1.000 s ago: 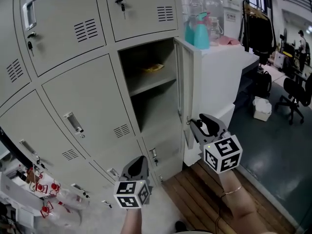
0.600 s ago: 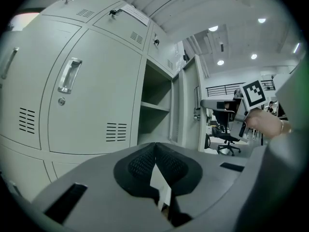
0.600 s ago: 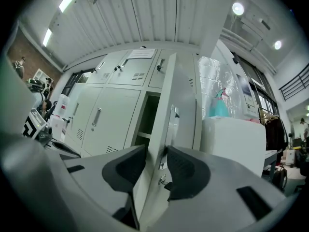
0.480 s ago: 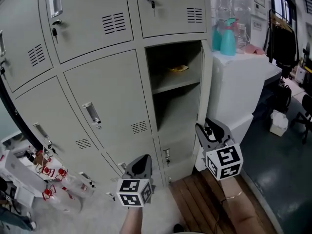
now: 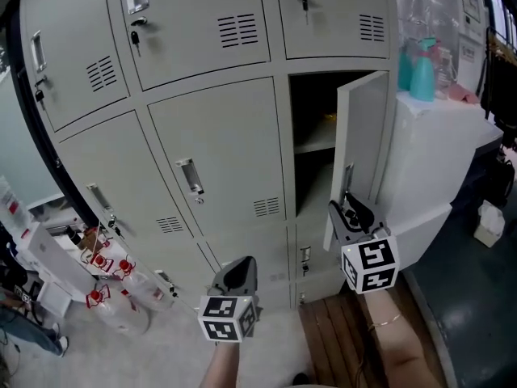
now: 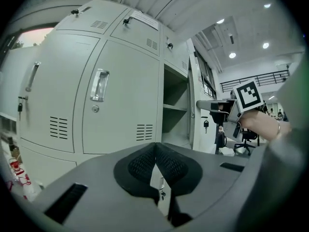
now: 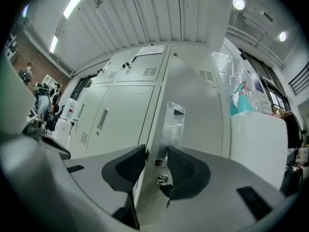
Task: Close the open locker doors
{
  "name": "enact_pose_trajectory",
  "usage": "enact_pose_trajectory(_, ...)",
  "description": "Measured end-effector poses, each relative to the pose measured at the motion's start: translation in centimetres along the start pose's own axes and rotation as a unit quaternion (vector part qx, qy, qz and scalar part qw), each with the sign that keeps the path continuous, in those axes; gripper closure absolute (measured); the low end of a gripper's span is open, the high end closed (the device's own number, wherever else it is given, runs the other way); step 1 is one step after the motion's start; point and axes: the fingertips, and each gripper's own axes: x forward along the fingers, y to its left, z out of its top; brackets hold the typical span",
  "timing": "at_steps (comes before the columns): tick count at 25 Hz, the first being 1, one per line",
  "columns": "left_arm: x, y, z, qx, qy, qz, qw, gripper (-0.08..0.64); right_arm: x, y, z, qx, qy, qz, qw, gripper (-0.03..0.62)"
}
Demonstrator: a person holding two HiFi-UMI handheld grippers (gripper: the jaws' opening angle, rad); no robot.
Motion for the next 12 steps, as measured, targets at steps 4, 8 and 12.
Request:
enact_pose_trajectory(4,-0.5,1.8,0.0,-0.002,-0.001,0.023,0.9997,0.54,2.0,0.8,-0.1,0.0,0.0,0.011,1.0,0.439)
enact_pose_trajectory(8,-0.8,2.9,0.1,-0.002,-0.004,0.038,0.9993,0.54,4.0,1.4,-0.1,-0.008,0.002,0.016,1.0,0.437)
enact_pose_trajectory(12,-1.1,3.7,0.3,-0.012,-0.007,0.05,0.9986,0.54,5.9,1.9,-0.2,-0.009,0.003,0.016,1.0,0.439)
